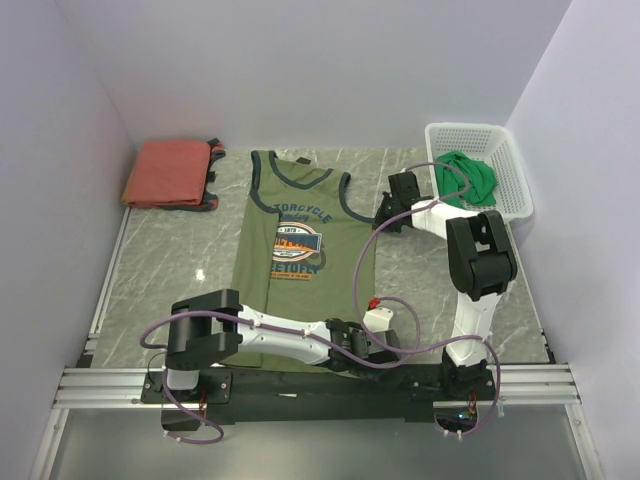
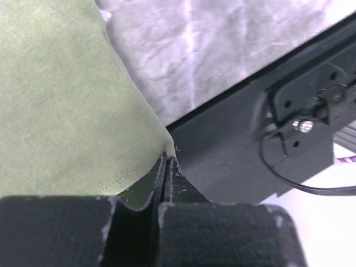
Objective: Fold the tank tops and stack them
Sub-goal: Fold the tank top
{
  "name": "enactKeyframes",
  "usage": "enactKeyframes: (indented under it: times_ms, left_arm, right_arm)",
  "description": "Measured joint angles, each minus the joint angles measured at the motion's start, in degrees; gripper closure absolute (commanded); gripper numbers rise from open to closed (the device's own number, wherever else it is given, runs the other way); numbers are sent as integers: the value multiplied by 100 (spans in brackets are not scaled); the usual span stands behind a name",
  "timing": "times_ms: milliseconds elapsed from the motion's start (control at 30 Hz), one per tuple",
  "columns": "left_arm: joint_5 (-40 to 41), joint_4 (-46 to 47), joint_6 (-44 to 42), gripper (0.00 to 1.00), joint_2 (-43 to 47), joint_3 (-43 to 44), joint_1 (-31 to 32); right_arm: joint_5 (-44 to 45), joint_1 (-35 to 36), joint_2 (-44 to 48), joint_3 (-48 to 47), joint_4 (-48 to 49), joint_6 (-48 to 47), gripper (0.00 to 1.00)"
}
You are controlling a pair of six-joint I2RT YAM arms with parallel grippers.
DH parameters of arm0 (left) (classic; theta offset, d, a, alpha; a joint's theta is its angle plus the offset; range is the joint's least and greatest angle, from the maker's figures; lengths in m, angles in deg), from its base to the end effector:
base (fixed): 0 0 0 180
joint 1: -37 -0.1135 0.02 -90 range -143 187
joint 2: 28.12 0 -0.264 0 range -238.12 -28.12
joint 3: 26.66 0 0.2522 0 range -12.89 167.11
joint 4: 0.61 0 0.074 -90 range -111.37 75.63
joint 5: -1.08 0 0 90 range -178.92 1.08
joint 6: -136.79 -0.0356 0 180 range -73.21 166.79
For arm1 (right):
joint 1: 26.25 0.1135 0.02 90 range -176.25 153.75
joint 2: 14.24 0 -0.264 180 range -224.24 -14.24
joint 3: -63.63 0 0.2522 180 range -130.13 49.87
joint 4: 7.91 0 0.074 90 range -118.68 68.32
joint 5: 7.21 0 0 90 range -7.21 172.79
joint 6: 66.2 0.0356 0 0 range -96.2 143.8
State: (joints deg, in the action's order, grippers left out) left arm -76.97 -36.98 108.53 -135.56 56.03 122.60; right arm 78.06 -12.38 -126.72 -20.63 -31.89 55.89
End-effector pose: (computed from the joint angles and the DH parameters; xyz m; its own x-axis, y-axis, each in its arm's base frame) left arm 0.0366 -0.3790 0.1645 -0.8842 0.2594 -0.3884 0.3990 0.8517 -0.3396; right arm 0.3976 0.1012 0.1517 -0.8029 0.3471 -0.4846 0.1636 0.9101 0.3808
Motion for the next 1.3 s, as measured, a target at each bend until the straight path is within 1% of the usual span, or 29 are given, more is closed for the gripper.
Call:
enactKeyframes:
  times_ms: [167, 300, 467, 667, 833, 967, 1100, 1300]
  left_arm:
    - [-2, 122, -111, 100, 7, 120, 90]
    - [0, 293, -107, 99, 254, 17, 111]
    - [68, 621, -31, 99, 990, -505, 109]
    - [304, 892, 304, 100, 1939, -1403, 37]
    - [632, 815, 796, 99, 2841, -2144, 2]
    - [903, 505, 1283, 99, 3624, -2682, 0]
    - [1075, 101, 1808, 100, 4269, -3143, -4]
    - [1185, -568, 2387, 99, 4809, -3539, -4]
  right_arm:
    - [-46, -262, 111, 90, -79, 0, 100]
    - [-2, -376, 284, 90, -247, -2, 100]
    - [68, -350, 529, 72, -391, -2, 100]
    - [146, -125, 564, -197, -625, 0, 100]
    - [258, 256, 463, -780, -857, 42, 100]
    - [330, 612, 203, -1333, -929, 133, 100]
    - [387, 1001, -332, -2059, -1156, 229, 100]
    - [518, 1517, -1202, -3088, -1532, 332, 100]
